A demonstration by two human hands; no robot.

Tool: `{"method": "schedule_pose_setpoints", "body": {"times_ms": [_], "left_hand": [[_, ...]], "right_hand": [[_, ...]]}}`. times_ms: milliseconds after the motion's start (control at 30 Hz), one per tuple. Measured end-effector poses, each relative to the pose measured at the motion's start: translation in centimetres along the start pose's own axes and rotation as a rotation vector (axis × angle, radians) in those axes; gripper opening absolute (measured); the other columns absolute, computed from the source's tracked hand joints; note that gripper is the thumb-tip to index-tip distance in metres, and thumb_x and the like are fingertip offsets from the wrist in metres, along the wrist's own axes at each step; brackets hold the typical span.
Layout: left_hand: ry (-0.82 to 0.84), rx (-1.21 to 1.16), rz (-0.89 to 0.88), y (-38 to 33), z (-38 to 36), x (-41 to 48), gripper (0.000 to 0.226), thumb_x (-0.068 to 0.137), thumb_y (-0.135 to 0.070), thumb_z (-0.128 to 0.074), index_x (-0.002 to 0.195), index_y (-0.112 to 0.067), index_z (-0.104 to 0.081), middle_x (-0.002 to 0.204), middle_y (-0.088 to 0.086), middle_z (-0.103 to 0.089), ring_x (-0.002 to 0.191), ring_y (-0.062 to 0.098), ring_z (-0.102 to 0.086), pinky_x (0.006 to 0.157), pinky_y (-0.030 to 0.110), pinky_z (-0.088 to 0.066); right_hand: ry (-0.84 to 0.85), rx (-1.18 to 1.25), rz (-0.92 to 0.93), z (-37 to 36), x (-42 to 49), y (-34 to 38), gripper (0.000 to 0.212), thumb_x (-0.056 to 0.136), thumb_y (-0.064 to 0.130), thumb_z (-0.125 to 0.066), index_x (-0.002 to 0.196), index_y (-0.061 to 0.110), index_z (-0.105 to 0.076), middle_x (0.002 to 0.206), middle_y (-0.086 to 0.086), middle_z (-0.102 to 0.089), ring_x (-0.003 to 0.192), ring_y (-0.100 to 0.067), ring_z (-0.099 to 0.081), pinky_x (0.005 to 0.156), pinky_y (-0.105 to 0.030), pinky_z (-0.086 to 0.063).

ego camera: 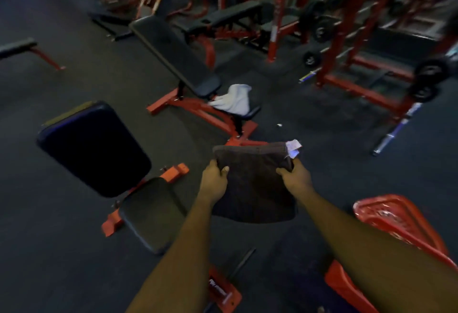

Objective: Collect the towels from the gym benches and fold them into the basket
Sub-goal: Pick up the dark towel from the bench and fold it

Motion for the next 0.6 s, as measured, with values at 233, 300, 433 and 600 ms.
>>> {"method": "schedule_pose_setpoints", "body": {"times_ms": [233,300,433,600], "left_hand": [[0.191,0.059,-0.157,-12.5,-18.6,-2.8,0.036,0.095,-0.019,-0.055,0.125,0.000,-0.050,0.121,0.022,-0.063,0.113,0.040,-0.058,0.091,0.037,-0.043],[0.266,0.087,-0.179,-15.2,-24.9,-4.2,0.034,0.095,-0.021,-0.054,0.123,-0.001,-0.050,0.119,0.022,-0.063,0.112,0.040,-0.058,0.089,0.036,-0.043],[0.410,0.128,-0.205,-19.6,-36.9,-7.5,0.034,0.096,-0.022,-0.053,0.123,-0.001,-0.049,0.119,0.023,-0.063,0.111,0.042,-0.058,0.084,0.035,-0.043],[0.557,0.171,-0.195,-20.9,-48.7,-11.0,0.036,0.097,-0.020,-0.053,0.127,-0.002,-0.048,0.122,0.021,-0.062,0.114,0.039,-0.057,0.083,0.030,-0.039]], "right_hand": [[-0.223,0.085,-0.129,19.3,0.3,-11.6,0.045,0.085,0.019,-0.067,0.128,0.014,-0.056,0.120,-0.013,-0.067,0.111,-0.031,-0.061,0.082,-0.025,-0.038],[-0.273,0.085,-0.165,24.6,0.1,-15.6,0.043,0.084,0.017,-0.067,0.126,0.014,-0.057,0.118,-0.012,-0.068,0.109,-0.031,-0.062,0.080,-0.026,-0.039],[-0.361,0.093,-0.278,33.8,-0.7,-24.5,0.033,0.083,0.014,-0.068,0.114,0.008,-0.060,0.110,-0.012,-0.069,0.104,-0.030,-0.063,0.078,-0.028,-0.039],[-0.403,0.118,-0.407,40.3,-2.0,-34.3,0.032,0.085,0.011,-0.064,0.117,0.009,-0.060,0.099,-0.003,-0.064,0.092,-0.020,-0.058,0.077,-0.026,-0.040]]}}
Point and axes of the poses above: each hand's wrist, its own x-axis towards the middle knuckle, its own z-axis out of the back of the hand, y = z × x, the point moved 8 cm from there along x, towards the middle knuckle
